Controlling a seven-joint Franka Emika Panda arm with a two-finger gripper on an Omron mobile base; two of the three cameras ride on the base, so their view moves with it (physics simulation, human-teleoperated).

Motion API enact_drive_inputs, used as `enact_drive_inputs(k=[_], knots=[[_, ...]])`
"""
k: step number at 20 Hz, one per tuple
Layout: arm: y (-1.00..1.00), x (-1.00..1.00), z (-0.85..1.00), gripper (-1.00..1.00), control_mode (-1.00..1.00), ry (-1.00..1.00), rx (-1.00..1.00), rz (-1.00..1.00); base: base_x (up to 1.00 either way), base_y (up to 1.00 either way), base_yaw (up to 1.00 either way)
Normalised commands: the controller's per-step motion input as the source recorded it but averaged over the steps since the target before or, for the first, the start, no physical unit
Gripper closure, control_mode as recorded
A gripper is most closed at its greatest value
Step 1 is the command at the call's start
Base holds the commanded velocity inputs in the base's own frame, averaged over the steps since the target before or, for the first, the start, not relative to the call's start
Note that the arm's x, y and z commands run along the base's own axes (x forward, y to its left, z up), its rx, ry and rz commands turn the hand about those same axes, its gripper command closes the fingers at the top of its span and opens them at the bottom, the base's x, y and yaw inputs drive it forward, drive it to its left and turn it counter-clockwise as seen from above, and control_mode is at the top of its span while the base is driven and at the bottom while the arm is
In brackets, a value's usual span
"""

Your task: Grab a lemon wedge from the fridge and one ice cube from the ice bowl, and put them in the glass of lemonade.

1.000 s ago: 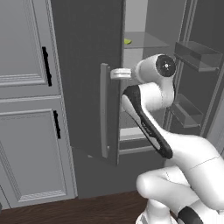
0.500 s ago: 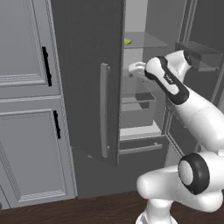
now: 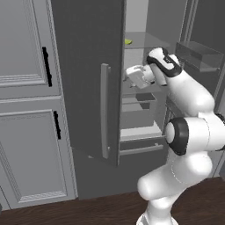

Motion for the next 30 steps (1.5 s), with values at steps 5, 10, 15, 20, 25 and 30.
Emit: enact_drive_inputs(k=[5, 10, 15, 20, 25, 30], knots=[[0.14, 0.01, -0.09, -1.00, -1.00, 0.00, 0.07, 0.22, 0.00, 0.00, 0.00], [0.38, 0.15, -0.04, -1.00, -1.00, 0.00, 0.00, 0.03, 0.00, 0.00, 0.00], [0.53, -0.07, 0.00, -1.00, -1.00, 0.00, 0.00, 0.01, 0.00, 0.00, 0.00], [0.76, -0.52, 0.00, -1.00, -1.00, 0.00, 0.00, 0.11, 0.00, 0.00, 0.00], [0.76, -0.78, 0.00, -1.00, -1.00, 0.00, 0.00, 0.15, 0.00, 0.00, 0.00], [0.88, -0.89, 0.00, -1.00, -1.00, -0.07, 0.00, 0.08, 0.00, 0.00, 0.00]])
